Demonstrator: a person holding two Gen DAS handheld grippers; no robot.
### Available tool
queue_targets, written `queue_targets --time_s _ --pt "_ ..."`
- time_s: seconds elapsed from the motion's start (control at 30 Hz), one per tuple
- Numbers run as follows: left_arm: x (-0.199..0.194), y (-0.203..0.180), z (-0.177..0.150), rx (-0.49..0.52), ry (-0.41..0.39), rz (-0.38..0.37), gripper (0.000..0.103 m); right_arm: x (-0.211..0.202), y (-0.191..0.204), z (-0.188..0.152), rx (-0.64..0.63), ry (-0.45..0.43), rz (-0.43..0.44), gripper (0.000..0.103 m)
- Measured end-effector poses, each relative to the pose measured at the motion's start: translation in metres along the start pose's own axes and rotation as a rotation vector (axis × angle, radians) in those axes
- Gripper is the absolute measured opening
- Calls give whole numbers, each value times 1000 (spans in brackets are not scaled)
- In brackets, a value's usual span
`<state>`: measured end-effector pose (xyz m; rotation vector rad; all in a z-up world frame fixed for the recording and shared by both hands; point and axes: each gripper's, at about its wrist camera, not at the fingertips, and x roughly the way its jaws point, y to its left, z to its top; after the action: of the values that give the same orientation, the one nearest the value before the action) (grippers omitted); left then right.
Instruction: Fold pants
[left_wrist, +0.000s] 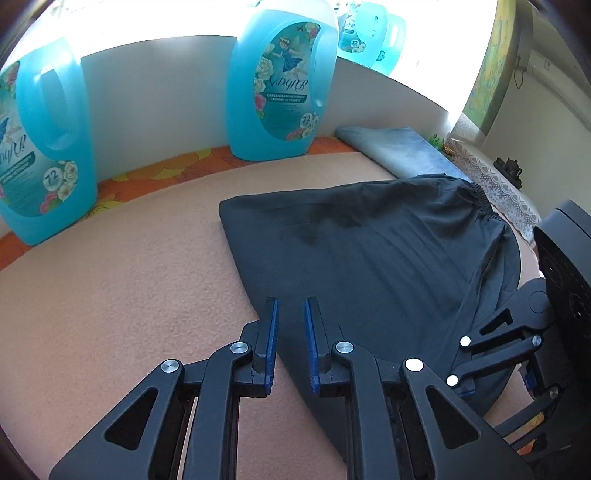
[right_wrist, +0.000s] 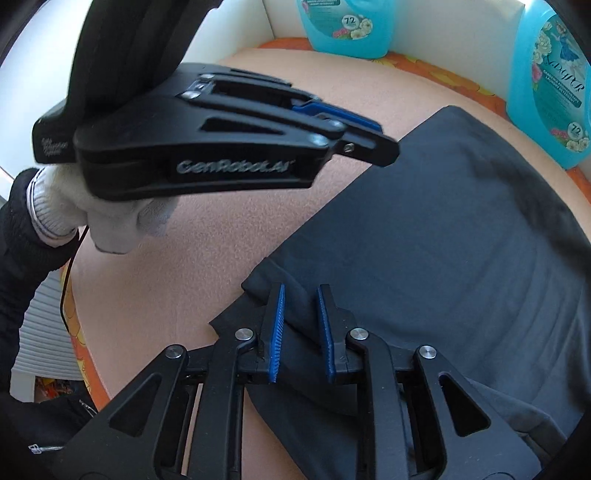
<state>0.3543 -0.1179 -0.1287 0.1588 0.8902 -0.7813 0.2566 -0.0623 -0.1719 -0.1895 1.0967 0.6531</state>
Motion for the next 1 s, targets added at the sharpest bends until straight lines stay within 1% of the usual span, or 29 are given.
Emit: queue_targets --time_s 0.07,0.13,0.17,0.2,0.23,0.27,0.3,0.37,0.47,0.53,0.57,0.6,0.67,0.7,0.8,0.87,0.9,0.97,1.0 --pt "14 -4 0 30 42 21 13 -3 10 -7 -51 14 5 18" --pt "26 -4 -1 33 85 35 12 -7 14 -10 -72 19 -15 18" --pt "27 -5 0 37 67 31 13 -13 13 -9 -71 -1 -18 18" --pt "27 -4 1 34 73 20 13 -19 13 -8 -73 -33 -18 18" --pt "28 -2 3 23 76 7 13 -24 15 -5 -89 -62 -35 18" --pt "29 2 5 10 81 -12 13 -27 19 -3 -114 -79 -61 19" --pt "29 5 7 -2 88 -29 13 -26 22 -1 -137 -82 -67 20" --pt "31 9 10 -15 104 -65 13 -19 30 2 -170 -69 -64 20" --pt "33 12 13 -18 119 -95 13 -7 36 -1 -220 -48 -108 20" --pt "33 16 14 -35 124 -117 13 1 33 -1 -215 -31 -118 20" --pt "34 17 15 -41 126 -127 13 2 32 -2 -214 -41 -118 20" --pt "34 18 15 -43 125 -133 13 2 33 -3 -220 -52 -120 14" --pt "35 19 15 -35 120 -136 13 1 39 -7 -262 -56 -149 6" --pt "35 19 15 -34 118 -135 12 -1 44 -10 -279 -56 -156 4" --pt "38 22 16 -53 114 -143 13 -20 48 -17 -298 -47 -102 1" --pt "38 22 17 -39 112 -135 12 -37 45 -22 -282 -57 -37 1" --pt "39 21 17 -34 110 -136 12 -42 45 -23 -281 -58 -37 1" --pt "39 25 17 -51 107 -155 12 -51 47 -24 -304 -108 -134 1" --pt "40 27 17 -65 106 -167 12 -52 46 -22 -297 -117 -144 1"
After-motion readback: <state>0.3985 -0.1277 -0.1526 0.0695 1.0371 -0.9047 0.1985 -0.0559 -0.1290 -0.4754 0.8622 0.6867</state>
